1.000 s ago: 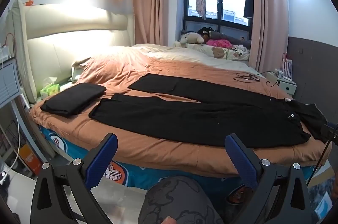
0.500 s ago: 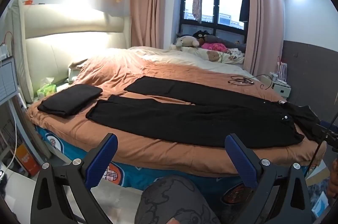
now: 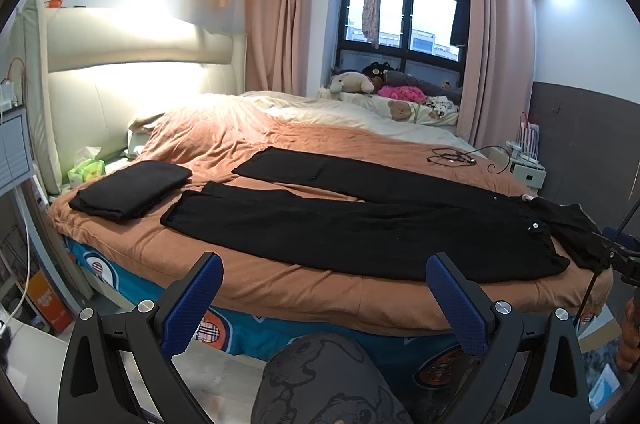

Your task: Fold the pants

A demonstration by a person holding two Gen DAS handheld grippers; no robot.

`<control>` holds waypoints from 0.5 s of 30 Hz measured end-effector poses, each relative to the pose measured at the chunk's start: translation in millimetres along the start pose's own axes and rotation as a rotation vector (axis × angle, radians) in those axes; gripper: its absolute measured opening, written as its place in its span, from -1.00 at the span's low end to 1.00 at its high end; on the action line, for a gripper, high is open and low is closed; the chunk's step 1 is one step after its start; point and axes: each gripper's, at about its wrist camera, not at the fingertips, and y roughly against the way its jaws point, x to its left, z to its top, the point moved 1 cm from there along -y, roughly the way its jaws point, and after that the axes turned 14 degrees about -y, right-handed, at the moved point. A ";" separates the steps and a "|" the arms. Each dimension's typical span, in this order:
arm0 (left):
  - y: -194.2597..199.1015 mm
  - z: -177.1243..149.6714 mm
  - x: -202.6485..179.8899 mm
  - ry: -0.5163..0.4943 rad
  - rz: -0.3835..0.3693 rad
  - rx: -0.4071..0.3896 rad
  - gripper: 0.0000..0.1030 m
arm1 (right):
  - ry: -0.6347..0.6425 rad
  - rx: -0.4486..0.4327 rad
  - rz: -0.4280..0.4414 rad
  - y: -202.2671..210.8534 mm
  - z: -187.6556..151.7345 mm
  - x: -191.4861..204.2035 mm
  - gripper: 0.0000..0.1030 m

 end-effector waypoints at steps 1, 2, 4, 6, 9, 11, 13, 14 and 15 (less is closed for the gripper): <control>-0.1 0.3 -0.2 0.000 0.001 0.001 0.99 | -0.002 -0.001 -0.004 0.0 0.5 0.0 1.00; 0.5 0.1 -0.7 0.000 0.002 0.000 0.99 | -0.002 -0.003 -0.005 0.5 0.8 -1.1 1.00; 1.6 0.3 -0.4 -0.001 -0.002 -0.004 0.99 | 0.000 -0.003 -0.004 1.3 1.3 -0.3 1.00; 3.5 0.5 -0.7 -0.001 -0.001 -0.008 0.99 | 0.002 -0.003 -0.002 1.5 1.9 -0.8 1.00; 4.9 -0.4 -1.4 -0.002 -0.002 -0.009 0.99 | 0.004 -0.008 -0.001 1.9 2.6 -0.7 1.00; 5.8 -0.4 -1.2 -0.003 -0.003 -0.012 0.99 | 0.001 -0.007 0.002 1.0 2.3 -1.8 1.00; 7.2 -0.6 0.0 -0.002 -0.004 -0.016 0.99 | 0.002 -0.008 0.002 0.1 2.8 -1.5 1.00; 8.2 -0.6 -0.1 -0.002 -0.006 -0.019 0.99 | 0.002 -0.010 0.001 -0.3 3.6 -1.3 1.00; 8.7 -0.4 -0.4 -0.004 -0.007 -0.020 0.99 | 0.001 -0.011 0.001 -0.8 4.0 -1.9 1.00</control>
